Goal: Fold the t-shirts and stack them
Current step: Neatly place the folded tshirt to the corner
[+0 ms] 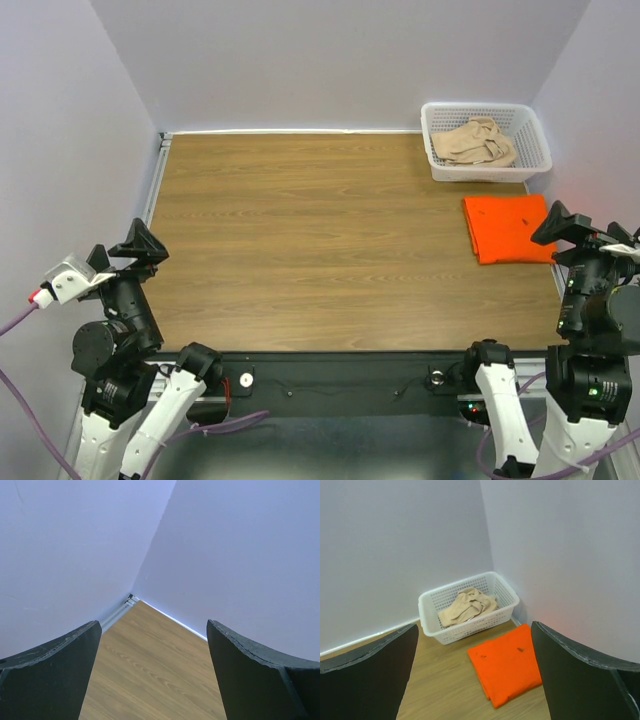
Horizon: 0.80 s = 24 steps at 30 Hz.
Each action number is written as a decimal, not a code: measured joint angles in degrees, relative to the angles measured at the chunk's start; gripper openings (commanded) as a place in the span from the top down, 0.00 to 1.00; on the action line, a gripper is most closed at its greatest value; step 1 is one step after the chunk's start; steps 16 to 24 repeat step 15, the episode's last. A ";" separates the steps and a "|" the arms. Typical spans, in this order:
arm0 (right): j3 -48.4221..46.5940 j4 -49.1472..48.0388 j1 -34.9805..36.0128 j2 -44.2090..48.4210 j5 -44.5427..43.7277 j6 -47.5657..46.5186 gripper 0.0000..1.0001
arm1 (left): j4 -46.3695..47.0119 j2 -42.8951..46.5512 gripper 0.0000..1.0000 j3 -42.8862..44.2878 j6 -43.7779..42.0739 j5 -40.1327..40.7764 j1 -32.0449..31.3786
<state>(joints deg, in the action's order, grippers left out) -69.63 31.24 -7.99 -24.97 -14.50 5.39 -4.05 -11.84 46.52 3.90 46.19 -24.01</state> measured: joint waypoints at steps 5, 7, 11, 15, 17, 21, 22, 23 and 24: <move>0.09 0.22 1.44 -0.26 0.83 -1.18 0.00 | 0.11 0.02 0.01 -0.33 0.04 1.33 0.00; 0.09 0.24 2.23 -0.26 0.68 -1.68 0.00 | 0.22 0.02 0.01 -0.50 0.44 1.73 0.00; 0.11 0.28 3.82 -0.26 0.52 -2.64 0.00 | 0.57 0.02 0.01 -1.49 1.57 2.12 0.00; 0.28 0.28 4.70 -0.28 0.55 -3.10 0.00 | 0.59 0.07 0.01 -2.67 2.89 2.45 0.00; 0.28 0.28 4.70 -0.28 0.55 -3.10 0.00 | 0.59 0.07 0.01 -2.67 2.89 2.45 0.00; 0.28 0.28 4.70 -0.28 0.55 -3.10 0.00 | 0.59 0.07 0.01 -2.67 2.89 2.45 0.00; 0.28 0.28 4.70 -0.28 0.55 -3.10 0.00 | 0.59 0.07 0.01 -2.67 2.89 2.45 0.00; 0.28 0.28 4.70 -0.28 0.55 -3.10 0.00 | 0.59 0.07 0.01 -2.67 2.89 2.45 0.00; 0.28 0.28 4.70 -0.28 0.55 -3.10 0.00 | 0.59 0.07 0.01 -2.67 2.89 2.45 0.00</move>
